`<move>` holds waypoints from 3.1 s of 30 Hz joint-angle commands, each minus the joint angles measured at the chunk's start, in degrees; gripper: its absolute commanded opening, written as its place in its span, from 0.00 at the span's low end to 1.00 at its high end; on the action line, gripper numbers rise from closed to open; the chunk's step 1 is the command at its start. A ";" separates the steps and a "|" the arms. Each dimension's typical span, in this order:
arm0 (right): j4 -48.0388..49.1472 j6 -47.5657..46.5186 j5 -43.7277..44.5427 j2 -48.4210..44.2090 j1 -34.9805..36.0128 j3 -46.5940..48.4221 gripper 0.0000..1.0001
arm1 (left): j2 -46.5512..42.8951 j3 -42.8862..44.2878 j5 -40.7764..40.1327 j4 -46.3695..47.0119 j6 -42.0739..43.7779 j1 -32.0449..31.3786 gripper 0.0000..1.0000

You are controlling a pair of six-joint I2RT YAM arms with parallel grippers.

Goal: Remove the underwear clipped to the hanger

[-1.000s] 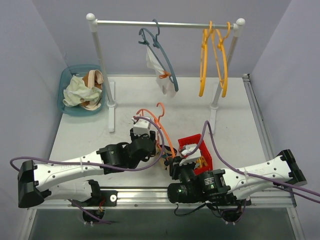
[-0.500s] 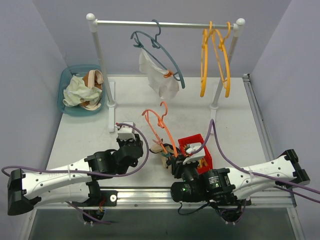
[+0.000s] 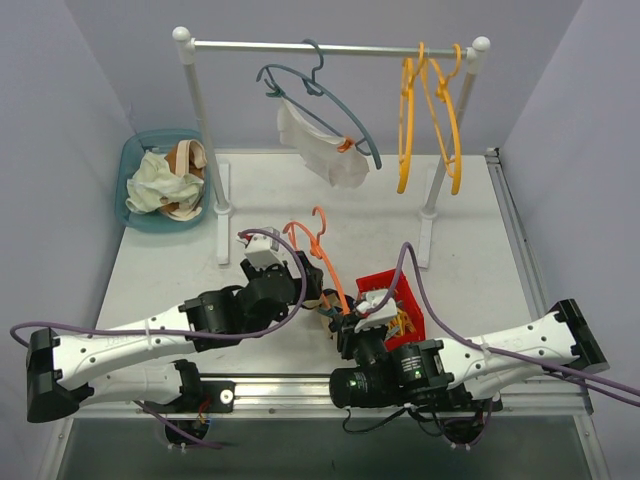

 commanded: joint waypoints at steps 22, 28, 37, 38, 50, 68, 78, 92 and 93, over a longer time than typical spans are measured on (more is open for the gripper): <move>-0.96 -0.88 6.98 4.06 1.33 4.45 0.00 | 7.24 -0.93 2.69 -0.44 -19.19 4.08 0.84; -0.96 -0.70 6.98 4.67 1.33 4.54 0.00 | 8.38 -1.46 4.63 2.99 -19.98 4.26 0.75; -0.87 -0.88 6.89 4.50 1.42 4.19 0.00 | 9.70 -0.84 5.69 3.70 -19.28 4.52 0.15; -0.87 -0.88 6.89 4.41 1.42 4.10 0.00 | 9.27 -0.84 5.77 3.17 -19.28 4.69 0.10; -2.10 1.14 4.87 4.32 0.01 2.08 0.00 | -0.75 -1.72 -0.11 -3.68 -17.70 5.05 0.03; -2.54 2.90 2.85 6.87 -3.06 1.72 0.00 | -9.20 -10.69 1.82 -10.20 -13.48 5.22 0.30; -2.63 5.27 1.26 7.92 -4.38 -0.30 0.00 | -6.82 -15.42 9.71 3.06 -10.05 5.93 0.12; -2.63 5.18 0.91 9.15 -4.82 0.40 0.00 | -0.06 -6.58 8.06 0.19 -9.60 5.75 0.91; -2.54 5.18 0.91 9.42 -4.91 0.49 0.00 | 0.29 -5.77 8.32 -0.86 -10.22 5.58 0.92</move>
